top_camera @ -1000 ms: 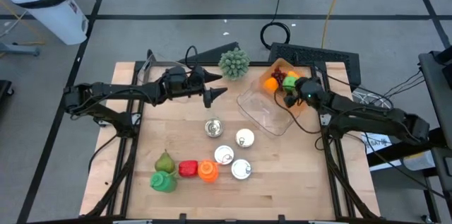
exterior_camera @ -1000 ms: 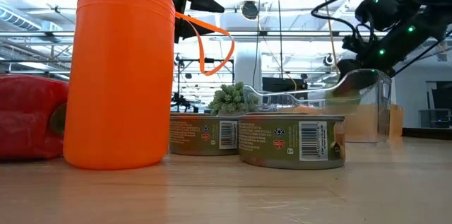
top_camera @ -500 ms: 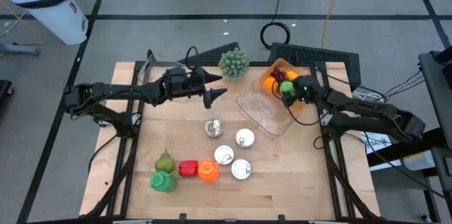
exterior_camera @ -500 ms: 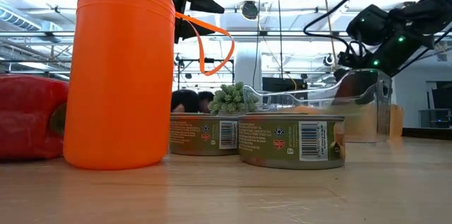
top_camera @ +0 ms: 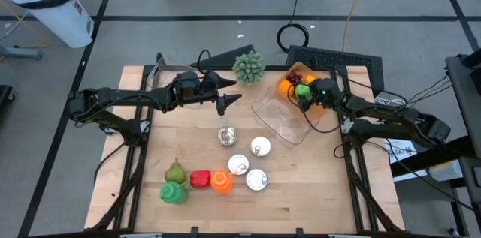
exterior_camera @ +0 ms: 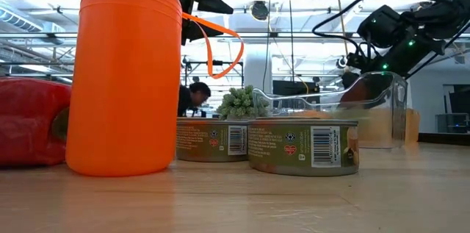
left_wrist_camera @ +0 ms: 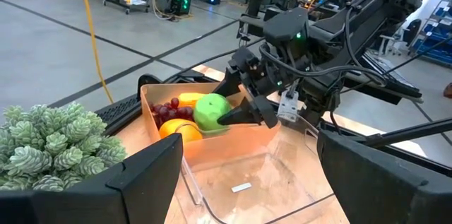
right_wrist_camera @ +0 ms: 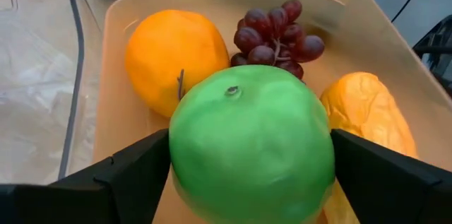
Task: Pick & Place Food Item
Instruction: Put the green apple into the orange bin, then put the red bell pepper into the orange bin
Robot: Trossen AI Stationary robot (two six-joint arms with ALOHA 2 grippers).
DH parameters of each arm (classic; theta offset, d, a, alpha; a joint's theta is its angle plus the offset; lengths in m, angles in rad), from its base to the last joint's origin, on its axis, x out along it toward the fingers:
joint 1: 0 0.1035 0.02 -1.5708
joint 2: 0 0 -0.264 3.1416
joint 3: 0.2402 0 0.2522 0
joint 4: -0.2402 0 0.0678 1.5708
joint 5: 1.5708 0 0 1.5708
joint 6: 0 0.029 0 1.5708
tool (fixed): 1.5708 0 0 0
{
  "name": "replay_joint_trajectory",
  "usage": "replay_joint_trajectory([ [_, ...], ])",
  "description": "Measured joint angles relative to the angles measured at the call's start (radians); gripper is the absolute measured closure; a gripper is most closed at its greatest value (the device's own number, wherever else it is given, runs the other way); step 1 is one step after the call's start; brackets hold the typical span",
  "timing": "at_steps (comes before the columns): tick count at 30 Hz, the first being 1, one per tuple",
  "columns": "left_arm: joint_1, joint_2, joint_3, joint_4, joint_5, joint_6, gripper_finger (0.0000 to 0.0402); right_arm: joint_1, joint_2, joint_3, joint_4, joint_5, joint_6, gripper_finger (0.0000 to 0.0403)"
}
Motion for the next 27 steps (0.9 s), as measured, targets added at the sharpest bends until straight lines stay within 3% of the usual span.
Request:
replay_joint_trajectory([
  [18, 0.0, 0.0, 0.0, -0.024, 0.0, -0.003, 0.0062, 0.003, -0.199, -0.004, -0.004, -0.008, -0.052, 0.0026],
  [27, -0.007, 0.0, 0.0, -0.124, 0.014, -0.077, 0.0062, 0.003, -0.303, -0.003, 0.079, -0.263, -0.02, 0.0026],
])
